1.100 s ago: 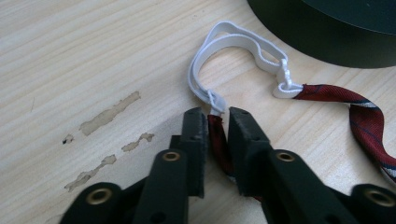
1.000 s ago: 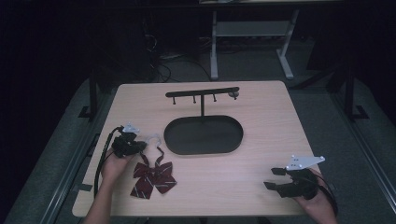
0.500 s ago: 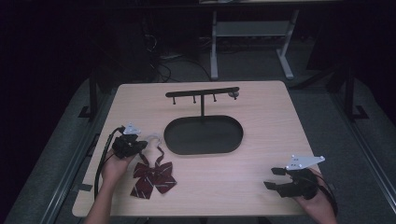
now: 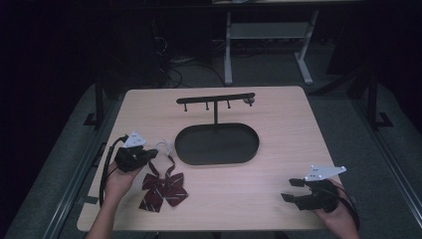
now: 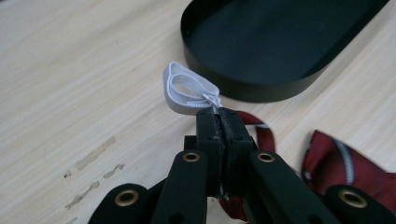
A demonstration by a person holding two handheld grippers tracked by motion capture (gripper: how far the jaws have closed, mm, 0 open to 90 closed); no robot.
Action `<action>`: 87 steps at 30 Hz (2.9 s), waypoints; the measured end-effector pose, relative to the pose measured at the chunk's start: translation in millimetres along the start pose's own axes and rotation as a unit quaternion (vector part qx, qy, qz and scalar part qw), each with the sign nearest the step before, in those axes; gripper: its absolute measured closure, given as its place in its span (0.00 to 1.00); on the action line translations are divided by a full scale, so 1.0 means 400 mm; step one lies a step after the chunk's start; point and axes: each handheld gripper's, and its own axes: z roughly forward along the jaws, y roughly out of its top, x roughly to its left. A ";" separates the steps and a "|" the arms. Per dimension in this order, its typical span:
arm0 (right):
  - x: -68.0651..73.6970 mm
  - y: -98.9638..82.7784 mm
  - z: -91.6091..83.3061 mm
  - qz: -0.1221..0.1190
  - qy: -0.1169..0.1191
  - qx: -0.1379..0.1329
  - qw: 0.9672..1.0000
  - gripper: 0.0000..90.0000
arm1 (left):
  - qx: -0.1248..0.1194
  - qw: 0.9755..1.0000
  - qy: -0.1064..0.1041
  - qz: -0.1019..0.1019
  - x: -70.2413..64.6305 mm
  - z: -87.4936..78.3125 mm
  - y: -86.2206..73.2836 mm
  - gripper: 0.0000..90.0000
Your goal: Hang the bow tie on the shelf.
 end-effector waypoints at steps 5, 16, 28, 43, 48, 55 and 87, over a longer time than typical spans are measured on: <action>0.000 0.000 0.000 0.000 -0.001 -0.001 1.000 0.39 | -0.020 1.000 0.000 0.013 -0.021 -0.032 0.024 0.98; -0.001 0.000 -0.003 0.002 -0.002 0.000 1.000 0.39 | -0.042 0.999 -0.001 0.034 -0.053 -0.078 0.064 0.98; -0.002 0.000 -0.004 0.001 -0.001 -0.001 1.000 0.39 | -0.067 0.997 -0.009 0.044 -0.077 -0.115 0.106 0.98; -0.008 -0.003 -0.004 0.002 0.000 -0.004 1.000 0.39 | -0.082 0.994 -0.012 0.066 -0.100 -0.151 0.168 0.98; -0.010 -0.003 -0.002 0.002 0.001 -0.005 1.000 0.39 | -0.088 0.994 -0.014 0.067 -0.106 -0.156 0.184 0.98; -0.013 -0.004 -0.003 0.003 0.000 -0.006 1.000 0.39 | -0.091 0.993 -0.020 0.075 -0.109 -0.160 0.216 0.98; -0.019 -0.002 -0.005 0.006 0.003 -0.009 1.000 0.39 | -0.092 0.991 -0.013 0.100 -0.098 -0.125 0.358 0.98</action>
